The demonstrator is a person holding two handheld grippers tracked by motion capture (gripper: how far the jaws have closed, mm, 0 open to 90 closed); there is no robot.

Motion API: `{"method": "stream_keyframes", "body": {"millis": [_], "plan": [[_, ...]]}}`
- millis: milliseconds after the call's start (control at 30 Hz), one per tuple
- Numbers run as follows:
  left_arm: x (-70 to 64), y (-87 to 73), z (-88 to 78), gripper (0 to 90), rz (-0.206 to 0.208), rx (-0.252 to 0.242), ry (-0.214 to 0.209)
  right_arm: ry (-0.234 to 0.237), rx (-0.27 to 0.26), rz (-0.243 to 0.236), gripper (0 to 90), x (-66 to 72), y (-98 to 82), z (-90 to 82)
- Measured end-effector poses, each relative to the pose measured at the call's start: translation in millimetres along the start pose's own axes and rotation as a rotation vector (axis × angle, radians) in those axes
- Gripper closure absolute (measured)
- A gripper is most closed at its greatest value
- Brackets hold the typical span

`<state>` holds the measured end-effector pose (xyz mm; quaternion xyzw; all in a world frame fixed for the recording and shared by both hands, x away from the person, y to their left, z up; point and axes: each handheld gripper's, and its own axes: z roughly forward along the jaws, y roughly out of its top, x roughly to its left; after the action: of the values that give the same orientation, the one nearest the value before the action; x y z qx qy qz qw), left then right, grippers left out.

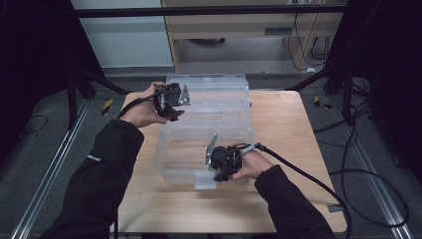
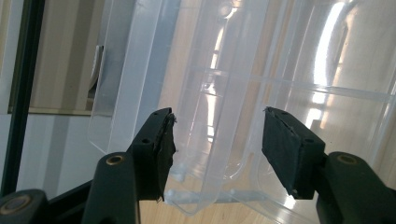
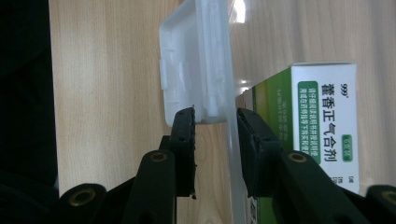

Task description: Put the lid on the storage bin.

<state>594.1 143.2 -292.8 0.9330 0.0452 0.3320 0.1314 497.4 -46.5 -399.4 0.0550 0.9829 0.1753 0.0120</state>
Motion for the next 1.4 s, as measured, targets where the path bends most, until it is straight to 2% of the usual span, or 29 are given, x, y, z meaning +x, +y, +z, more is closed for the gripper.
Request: {"method": "stream_keyframes", "body": {"millis": [67, 600, 867, 900, 933, 1000, 1033, 1067, 1100, 1167, 1400], "plan": [[0.5, 1.5, 2.2, 43.9, 0.018, 0.004, 0.006, -0.002, -0.001, 0.000, 68.9, 0.2, 0.0, 0.1], [0.3, 6.7, 17.1, 49.5, 0.061, 0.031, -0.003, -0.004, 0.000, 0.003, 69.0, 0.7, -0.5, -0.2], [0.0, 9.7, 23.6, 53.2, 0.072, 0.046, -0.018, -0.005, -0.004, -0.005, 69.0, 0.6, -0.7, 0.0], [-0.6, 9.7, 24.5, 53.4, 0.063, 0.046, -0.024, -0.006, -0.004, -0.002, 69.0, 0.6, -0.6, 0.2], [0.2, 10.3, 24.9, 53.9, 0.077, 0.050, -0.021, -0.005, -0.003, -0.004, 69.0, 0.6, -0.6, 0.1], [-0.9, 10.2, 26.6, 54.5, 0.065, 0.050, -0.026, -0.005, -0.004, -0.005, 69.0, 0.6, -0.7, 0.1], [0.0, 10.5, 27.0, 55.0, 0.081, 0.057, -0.022, -0.005, -0.004, -0.006, 69.0, 0.6, -0.7, 0.1], [-0.8, 10.0, 28.0, 55.5, 0.072, 0.057, -0.023, -0.006, -0.005, -0.006, 69.0, 0.7, -0.7, 0.1], [0.2, 10.4, 28.1, 56.2, 0.088, 0.067, -0.018, -0.005, -0.005, -0.007, 69.0, 0.7, -0.7, 0.1], [-0.4, 10.0, 29.3, 57.7, 0.076, 0.065, -0.023, -0.006, -0.006, -0.008, 69.0, 0.8, -0.8, 0.1], [-1.6, 12.4, 34.2, 62.8, 0.092, 0.075, -0.032, -0.007, -0.008, -0.011, 69.0, 0.6, -0.9, 0.1]]}}
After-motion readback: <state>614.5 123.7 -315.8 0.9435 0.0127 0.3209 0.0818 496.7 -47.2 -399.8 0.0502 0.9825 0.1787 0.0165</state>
